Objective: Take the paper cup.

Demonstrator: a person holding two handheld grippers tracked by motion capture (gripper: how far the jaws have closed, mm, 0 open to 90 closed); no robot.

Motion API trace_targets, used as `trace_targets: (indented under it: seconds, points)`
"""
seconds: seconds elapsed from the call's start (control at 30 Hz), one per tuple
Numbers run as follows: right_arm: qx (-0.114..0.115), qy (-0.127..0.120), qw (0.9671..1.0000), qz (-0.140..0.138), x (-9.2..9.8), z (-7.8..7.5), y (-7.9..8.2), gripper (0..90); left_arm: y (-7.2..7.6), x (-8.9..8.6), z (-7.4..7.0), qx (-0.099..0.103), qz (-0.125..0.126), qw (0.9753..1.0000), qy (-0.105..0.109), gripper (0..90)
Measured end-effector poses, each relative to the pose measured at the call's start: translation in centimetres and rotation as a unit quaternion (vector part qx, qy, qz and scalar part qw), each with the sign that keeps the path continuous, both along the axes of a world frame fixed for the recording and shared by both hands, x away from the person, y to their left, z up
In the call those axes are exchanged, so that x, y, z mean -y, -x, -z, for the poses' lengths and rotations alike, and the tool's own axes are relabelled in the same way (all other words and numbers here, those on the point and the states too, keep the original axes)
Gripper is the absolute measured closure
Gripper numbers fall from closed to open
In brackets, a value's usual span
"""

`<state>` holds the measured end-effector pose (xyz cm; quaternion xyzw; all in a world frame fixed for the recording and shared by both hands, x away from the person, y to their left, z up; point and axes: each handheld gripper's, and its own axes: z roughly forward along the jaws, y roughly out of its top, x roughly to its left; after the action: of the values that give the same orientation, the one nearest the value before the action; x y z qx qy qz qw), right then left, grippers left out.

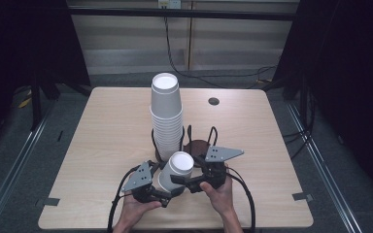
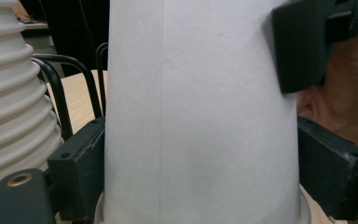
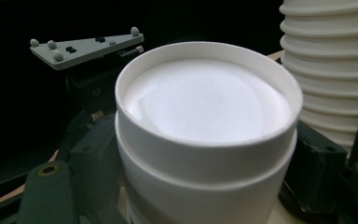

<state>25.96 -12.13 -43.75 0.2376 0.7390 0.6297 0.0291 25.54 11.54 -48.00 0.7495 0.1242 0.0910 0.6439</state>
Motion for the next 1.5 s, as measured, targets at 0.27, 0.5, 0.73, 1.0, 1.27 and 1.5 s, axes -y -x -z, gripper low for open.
trace_targets:
  seconds: [0.27,0.5,0.73,1.0,1.27,1.5]
  points:
    - [-0.003,0.0,1.0,0.005,0.1,0.2,-0.2,18.6,-0.3,0.1,0.0,0.006,0.001,0.9999,-0.013,16.4]
    - [-0.014,-0.008,0.9998,0.01,0.4,0.1,-0.5,13.8,-0.4,-0.2,-0.2,0.001,0.002,0.9997,-0.023,17.2]
    - [-0.011,-0.003,0.9999,0.012,0.8,-0.2,-0.4,13.7,-0.6,-0.6,-0.3,-0.007,0.003,0.9994,-0.035,17.3]
    - [-0.002,0.0,0.9999,0.014,1.3,-0.3,-0.1,14.1,-1.0,-1.3,-0.4,-0.011,0.004,0.9987,-0.05,17.6]
    - [-0.003,0.029,0.9995,0.014,2.2,-0.3,0.4,14.0,-1.1,-1.2,-0.7,-0.009,0.015,0.9971,-0.074,18.1]
    - [-0.012,0.059,0.9982,0.002,2.7,0.0,0.6,13.8,-1.1,-1.1,-1.2,-0.006,0.021,0.9944,-0.103,18.3]
